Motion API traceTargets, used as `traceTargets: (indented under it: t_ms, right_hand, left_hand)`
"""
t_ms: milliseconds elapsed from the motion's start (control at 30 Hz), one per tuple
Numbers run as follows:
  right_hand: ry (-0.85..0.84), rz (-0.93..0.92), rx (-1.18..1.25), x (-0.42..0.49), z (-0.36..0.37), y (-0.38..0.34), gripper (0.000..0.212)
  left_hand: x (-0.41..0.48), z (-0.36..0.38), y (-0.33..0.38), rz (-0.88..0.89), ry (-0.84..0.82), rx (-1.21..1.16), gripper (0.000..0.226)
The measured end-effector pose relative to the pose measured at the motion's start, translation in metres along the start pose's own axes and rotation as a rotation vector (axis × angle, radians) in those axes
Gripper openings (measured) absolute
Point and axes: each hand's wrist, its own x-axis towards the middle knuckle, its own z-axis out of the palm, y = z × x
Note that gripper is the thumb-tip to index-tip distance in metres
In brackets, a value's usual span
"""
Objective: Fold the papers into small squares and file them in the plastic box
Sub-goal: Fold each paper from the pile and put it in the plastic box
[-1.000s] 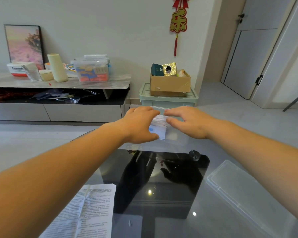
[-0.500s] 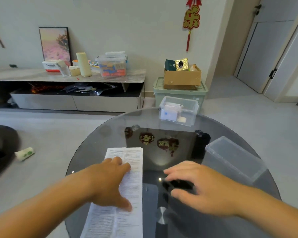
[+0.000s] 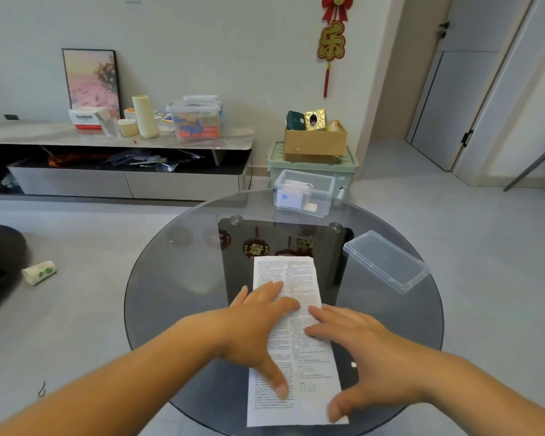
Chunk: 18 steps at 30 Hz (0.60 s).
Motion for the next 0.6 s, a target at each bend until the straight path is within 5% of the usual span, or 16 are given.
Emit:
traceTargets:
  t_ms: [267,467,600]
  right_hand:
    - [0.035,0.006,0.013,0.000,0.004,0.012,0.109]
    - [0.051,0.020,0.021,0.002,0.003,0.013,0.104]
    - [0.079,0.021,0.093,0.004,0.003,0.015,0.100]
  left_hand:
    - [-0.002,0.002,-0.008,0.074,-0.055,0.001,0.113]
    - [0.004,0.001,-0.015,0.089,0.083,-0.005,0.052]
    - [0.010,0.004,-0.023,0.122,0.160,-0.211,0.023]
